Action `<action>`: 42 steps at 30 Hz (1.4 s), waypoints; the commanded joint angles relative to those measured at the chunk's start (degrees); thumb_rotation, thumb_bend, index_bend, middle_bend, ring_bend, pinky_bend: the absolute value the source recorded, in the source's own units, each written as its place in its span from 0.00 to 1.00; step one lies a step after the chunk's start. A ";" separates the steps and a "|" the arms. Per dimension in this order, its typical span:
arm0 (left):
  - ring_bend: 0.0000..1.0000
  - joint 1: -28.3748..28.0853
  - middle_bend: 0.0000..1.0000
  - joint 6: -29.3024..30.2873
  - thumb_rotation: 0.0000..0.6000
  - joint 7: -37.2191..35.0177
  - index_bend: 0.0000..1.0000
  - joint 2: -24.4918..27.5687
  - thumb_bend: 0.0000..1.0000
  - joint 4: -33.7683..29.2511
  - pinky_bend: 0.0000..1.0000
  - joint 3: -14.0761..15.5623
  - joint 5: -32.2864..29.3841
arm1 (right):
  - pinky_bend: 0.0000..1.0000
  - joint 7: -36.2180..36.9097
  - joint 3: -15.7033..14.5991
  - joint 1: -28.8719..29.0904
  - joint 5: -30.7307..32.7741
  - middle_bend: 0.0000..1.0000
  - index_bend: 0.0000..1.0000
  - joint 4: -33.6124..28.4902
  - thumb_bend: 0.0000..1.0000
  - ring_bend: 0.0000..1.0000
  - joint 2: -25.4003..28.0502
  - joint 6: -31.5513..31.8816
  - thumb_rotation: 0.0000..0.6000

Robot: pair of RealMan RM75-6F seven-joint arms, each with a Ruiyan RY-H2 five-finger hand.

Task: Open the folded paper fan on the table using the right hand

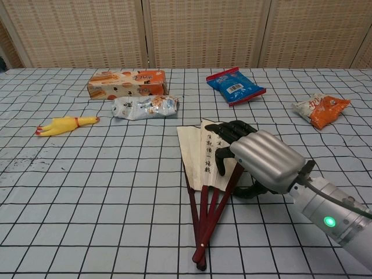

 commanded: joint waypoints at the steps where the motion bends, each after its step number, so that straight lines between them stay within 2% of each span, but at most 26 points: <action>1: 0.00 -0.07 0.00 -0.14 1.00 -0.02 0.00 0.01 0.47 -0.05 0.08 -0.04 -0.09 | 0.00 1.62 -0.64 0.91 -0.67 0.03 0.62 2.91 0.32 0.00 -1.68 2.17 1.00; 7: 0.00 -0.08 0.00 -0.48 1.00 0.19 0.00 -0.15 0.47 0.18 0.08 0.05 -0.35 | 0.00 2.35 -0.88 2.43 -2.19 0.09 0.69 2.33 0.63 0.00 -0.32 6.53 1.00; 10: 0.00 -0.16 0.00 -0.45 1.00 0.34 0.00 -0.17 0.47 -0.10 0.08 -0.10 -0.40 | 0.00 1.81 -0.19 3.42 -2.38 0.10 0.69 -1.93 0.69 0.00 2.16 7.75 1.00; 16: 0.00 -1.15 0.00 -1.55 1.00 -2.81 0.00 -1.02 0.48 1.27 0.08 -0.37 -0.52 | 0.00 -2.49 2.43 6.19 -2.35 0.10 0.71 -18.26 0.74 0.00 9.73 7.02 1.00; 18: 0.00 -2.24 0.00 -3.21 1.00 -5.50 0.06 -1.75 0.50 2.80 0.08 -0.54 -0.89 | 0.00 -5.00 4.00 7.20 -1.36 0.10 0.72 -25.34 0.74 0.00 12.45 5.26 1.00; 21: 0.00 -4.56 0.00 -7.10 1.00 -15.23 0.19 -3.31 0.51 5.32 0.07 -0.42 -1.66 | 0.00 -9.12 7.02 8.65 1.35 0.10 0.74 -34.02 0.74 0.00 15.43 2.07 1.00; 23: 0.00 -6.36 0.00 -9.91 1.00 -23.50 0.23 -4.30 0.50 6.65 0.07 0.10 -1.49 | 0.00 -11.50 9.32 9.66 4.57 0.10 0.75 -38.71 0.74 0.00 16.49 -0.73 1.00; 24: 0.00 -7.16 0.00 -10.61 1.00 -26.89 0.23 -4.77 0.50 7.03 0.06 0.37 -0.84 | 0.00 -12.44 10.24 10.11 6.07 0.10 0.75 -40.44 0.74 0.00 16.79 -1.95 1.00; 26: 0.00 -9.00 0.00 -11.37 1.00 -33.06 0.17 -6.65 0.49 8.52 0.05 0.53 0.76 | 0.00 -14.33 12.22 11.20 9.80 0.10 0.75 -43.89 0.74 0.00 17.00 -4.68 1.00; 29: 0.00 -11.65 0.00 -12.46 1.00 -41.21 0.02 -9.09 0.47 8.56 0.04 0.65 2.44 | 0.00 -17.10 14.57 12.62 14.78 0.10 0.75 -47.71 0.74 0.00 16.25 -7.15 1.00; 31: 0.00 -13.18 0.00 -13.25 1.00 -42.98 0.00 -10.21 0.47 8.24 0.04 0.13 2.67 | 0.00 -18.58 15.55 13.46 17.24 0.10 0.75 -49.27 0.74 0.00 15.42 -8.01 1.00; 35: 0.00 -15.28 0.00 -13.84 1.00 -41.58 0.00 -12.59 0.47 5.40 0.04 -1.48 2.11 | 0.00 -21.75 16.92 15.33 21.57 0.10 0.75 -50.69 0.74 0.00 13.15 -8.86 1.00; 39: 0.00 -16.32 0.00 -13.85 1.00 -36.50 0.00 -16.36 0.46 4.59 0.04 -3.34 0.61 | 0.00 -23.23 18.05 16.89 24.82 0.10 0.75 -50.49 0.74 0.00 11.02 -8.94 1.00; 42: 0.00 -17.08 0.00 -14.77 1.00 -36.87 0.00 -18.53 0.46 4.00 0.04 -3.66 -0.62 | 0.00 -23.93 19.00 17.91 27.65 0.10 0.75 -50.13 0.74 0.00 9.68 -8.94 1.00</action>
